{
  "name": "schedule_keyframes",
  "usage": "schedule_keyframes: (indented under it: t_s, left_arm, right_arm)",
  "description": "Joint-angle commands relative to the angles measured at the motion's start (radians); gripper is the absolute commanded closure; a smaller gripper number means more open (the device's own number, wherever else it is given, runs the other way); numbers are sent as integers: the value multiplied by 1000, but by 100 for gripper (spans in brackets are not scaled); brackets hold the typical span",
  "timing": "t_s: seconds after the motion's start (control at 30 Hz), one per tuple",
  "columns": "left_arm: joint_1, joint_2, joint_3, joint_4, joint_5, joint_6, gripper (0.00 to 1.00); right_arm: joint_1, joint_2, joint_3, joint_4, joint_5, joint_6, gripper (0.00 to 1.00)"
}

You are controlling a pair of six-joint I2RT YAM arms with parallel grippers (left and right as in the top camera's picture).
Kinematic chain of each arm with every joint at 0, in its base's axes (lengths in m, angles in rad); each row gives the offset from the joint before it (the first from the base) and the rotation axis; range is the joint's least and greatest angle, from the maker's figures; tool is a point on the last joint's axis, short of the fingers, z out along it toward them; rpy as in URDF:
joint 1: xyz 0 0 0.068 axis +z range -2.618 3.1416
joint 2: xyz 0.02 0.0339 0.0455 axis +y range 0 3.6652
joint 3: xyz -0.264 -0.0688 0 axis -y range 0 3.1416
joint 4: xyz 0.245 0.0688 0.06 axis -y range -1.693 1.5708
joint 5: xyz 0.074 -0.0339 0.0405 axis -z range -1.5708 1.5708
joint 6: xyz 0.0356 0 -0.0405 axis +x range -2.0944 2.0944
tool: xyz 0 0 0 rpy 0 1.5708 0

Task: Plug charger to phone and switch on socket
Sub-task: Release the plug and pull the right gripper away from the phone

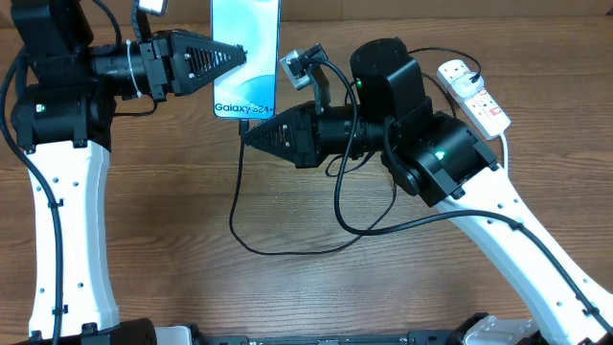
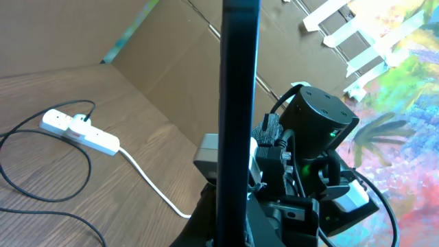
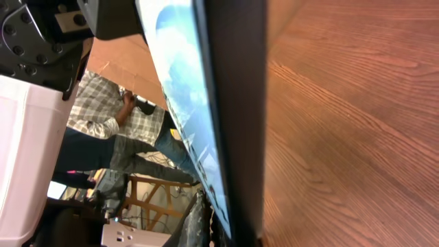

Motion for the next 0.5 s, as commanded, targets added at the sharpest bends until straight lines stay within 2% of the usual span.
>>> schedule_keyframes:
  t_s: [0.0,0.23,0.3,0.47]
  left_arm:
    - [-12,-5,8,-1,66,12,96]
    - [-10,1,8,2,56,28,96]
    - [-10,12,8,1,43,38,96]
    - [-10,66,8,1,-17,45,96]
  right_arm:
    - [-39,1,8,16,26,-10,96]
    - [-69,1,8,-14,27,-11,96]
    - [-78,1,8,-34,28,-12,91]
    - [-94,1,8,-133,109,-15,87]
